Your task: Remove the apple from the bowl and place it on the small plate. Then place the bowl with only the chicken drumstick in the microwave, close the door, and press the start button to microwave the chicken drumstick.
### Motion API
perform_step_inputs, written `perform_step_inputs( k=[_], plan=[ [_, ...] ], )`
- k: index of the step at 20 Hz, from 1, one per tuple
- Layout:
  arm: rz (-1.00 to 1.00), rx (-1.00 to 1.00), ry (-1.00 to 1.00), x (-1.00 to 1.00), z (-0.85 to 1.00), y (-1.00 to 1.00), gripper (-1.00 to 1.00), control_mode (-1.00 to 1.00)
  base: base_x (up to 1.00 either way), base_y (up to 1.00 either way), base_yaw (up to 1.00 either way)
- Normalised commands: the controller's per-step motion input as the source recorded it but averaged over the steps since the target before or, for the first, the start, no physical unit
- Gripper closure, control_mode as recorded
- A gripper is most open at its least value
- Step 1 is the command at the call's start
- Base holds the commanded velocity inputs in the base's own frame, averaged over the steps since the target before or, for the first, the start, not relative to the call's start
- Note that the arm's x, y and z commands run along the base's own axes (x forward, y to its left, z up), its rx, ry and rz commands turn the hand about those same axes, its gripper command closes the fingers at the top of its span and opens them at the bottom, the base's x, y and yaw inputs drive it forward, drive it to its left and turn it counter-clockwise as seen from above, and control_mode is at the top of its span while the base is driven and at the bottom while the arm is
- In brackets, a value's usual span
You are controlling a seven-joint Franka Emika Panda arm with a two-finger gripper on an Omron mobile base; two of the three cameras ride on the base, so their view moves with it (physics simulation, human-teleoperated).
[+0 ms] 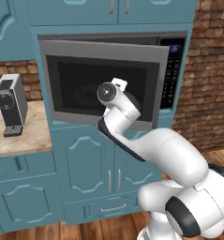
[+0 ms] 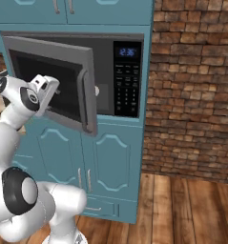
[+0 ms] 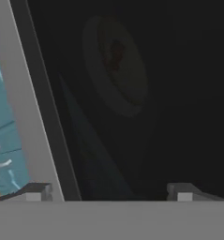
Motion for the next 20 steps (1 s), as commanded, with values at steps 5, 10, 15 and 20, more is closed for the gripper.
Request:
perform_step_inputs(
  k=[5, 10, 15, 20],
  plan=[
    [0.12, 0.06, -0.09, 0.64, 0.00, 0.00, -1.00, -1.00, 0.00, 0.00, 0.00],
    [0.11, 0.05, -0.08, 0.54, 0.00, 0.00, -1.00, -1.00, 0.00, 0.00, 0.00],
    [0.00, 0.01, -0.02, 0.52, 0.13, 0.00, -1.00, -1.00, 0.00, 0.00, 0.00],
    [0.00, 0.00, 0.00, 0.57, 0.10, 0.00, -1.00, -1.00, 0.00, 0.00, 0.00]
  ],
)
